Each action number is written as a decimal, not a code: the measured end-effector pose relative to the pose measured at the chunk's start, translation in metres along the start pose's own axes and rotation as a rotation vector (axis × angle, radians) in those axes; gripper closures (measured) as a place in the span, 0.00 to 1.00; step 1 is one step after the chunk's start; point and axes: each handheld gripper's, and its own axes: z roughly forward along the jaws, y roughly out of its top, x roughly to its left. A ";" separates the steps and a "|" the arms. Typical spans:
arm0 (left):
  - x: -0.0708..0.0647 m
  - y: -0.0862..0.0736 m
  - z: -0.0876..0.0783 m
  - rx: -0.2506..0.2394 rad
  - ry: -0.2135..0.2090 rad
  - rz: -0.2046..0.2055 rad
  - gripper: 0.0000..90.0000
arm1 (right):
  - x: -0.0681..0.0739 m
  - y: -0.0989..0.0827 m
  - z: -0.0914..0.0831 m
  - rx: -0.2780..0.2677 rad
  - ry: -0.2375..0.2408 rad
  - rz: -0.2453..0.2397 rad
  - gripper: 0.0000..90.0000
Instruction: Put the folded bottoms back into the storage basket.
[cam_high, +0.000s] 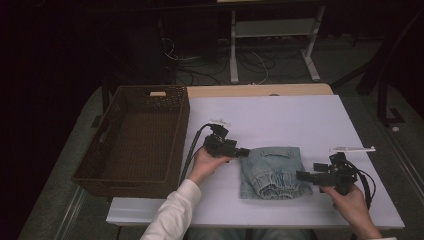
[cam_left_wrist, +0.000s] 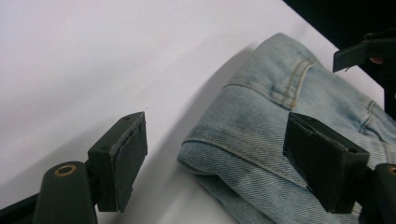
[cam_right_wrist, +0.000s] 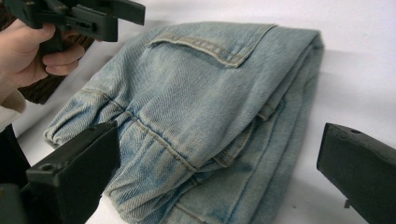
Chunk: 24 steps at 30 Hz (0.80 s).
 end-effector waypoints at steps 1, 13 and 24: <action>0.001 0.000 0.001 0.002 0.000 -0.001 0.23 | 0.000 0.000 0.002 0.007 -0.004 -0.004 0.00; 0.008 -0.006 0.013 0.031 -0.041 -0.046 0.25 | 0.007 -0.003 0.018 0.111 -0.088 -0.043 0.00; 0.007 -0.009 0.023 0.039 -0.081 -0.059 0.31 | 0.004 -0.006 0.020 0.161 -0.112 0.030 0.00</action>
